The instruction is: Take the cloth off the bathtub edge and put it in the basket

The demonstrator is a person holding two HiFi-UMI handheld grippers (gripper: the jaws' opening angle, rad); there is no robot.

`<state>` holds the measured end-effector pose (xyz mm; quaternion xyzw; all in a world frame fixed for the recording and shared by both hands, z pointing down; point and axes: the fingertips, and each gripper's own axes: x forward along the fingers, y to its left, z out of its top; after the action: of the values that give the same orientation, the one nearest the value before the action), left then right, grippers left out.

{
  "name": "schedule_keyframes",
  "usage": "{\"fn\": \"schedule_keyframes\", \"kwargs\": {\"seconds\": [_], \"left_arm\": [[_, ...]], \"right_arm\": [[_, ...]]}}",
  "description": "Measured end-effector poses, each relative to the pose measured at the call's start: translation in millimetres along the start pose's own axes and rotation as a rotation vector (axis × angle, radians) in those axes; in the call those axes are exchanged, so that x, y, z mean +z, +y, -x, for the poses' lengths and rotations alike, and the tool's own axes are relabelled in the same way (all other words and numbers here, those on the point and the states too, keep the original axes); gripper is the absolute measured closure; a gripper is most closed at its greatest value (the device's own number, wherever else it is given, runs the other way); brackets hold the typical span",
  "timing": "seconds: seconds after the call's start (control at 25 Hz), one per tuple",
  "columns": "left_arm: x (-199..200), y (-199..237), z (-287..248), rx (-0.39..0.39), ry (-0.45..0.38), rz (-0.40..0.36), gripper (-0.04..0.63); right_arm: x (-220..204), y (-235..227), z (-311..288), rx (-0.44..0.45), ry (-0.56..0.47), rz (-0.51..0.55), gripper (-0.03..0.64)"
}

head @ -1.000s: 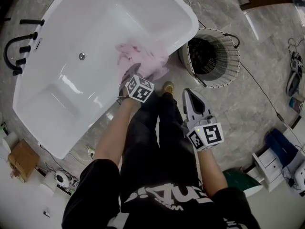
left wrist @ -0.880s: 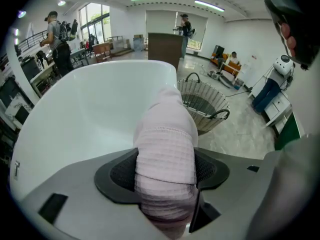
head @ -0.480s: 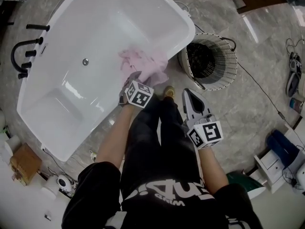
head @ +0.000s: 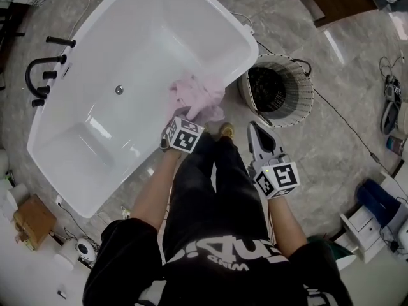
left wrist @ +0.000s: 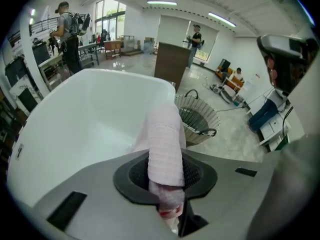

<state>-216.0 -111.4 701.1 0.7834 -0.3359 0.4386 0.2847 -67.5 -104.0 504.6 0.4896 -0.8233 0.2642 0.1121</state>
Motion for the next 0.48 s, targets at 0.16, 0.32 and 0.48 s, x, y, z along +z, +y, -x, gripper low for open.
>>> {"fn": "schedule_keyframes", "kwargs": {"seconds": [0.16, 0.32, 0.48], "left_arm": [[14.4, -7.5, 34.8, -0.012, -0.059, 0.041, 0.506], [42.9, -14.2, 78.0, -0.015, -0.128, 0.066, 0.508], [77.8, -27.7, 128.4, -0.012, -0.205, 0.080, 0.509]], "right_arm": [[11.4, 1.4, 6.8, 0.006, -0.008, 0.013, 0.607], [26.1, 6.0, 16.1, 0.012, -0.024, 0.032, 0.607], [44.5, 14.7, 32.3, 0.019, -0.047, 0.055, 0.607]]}}
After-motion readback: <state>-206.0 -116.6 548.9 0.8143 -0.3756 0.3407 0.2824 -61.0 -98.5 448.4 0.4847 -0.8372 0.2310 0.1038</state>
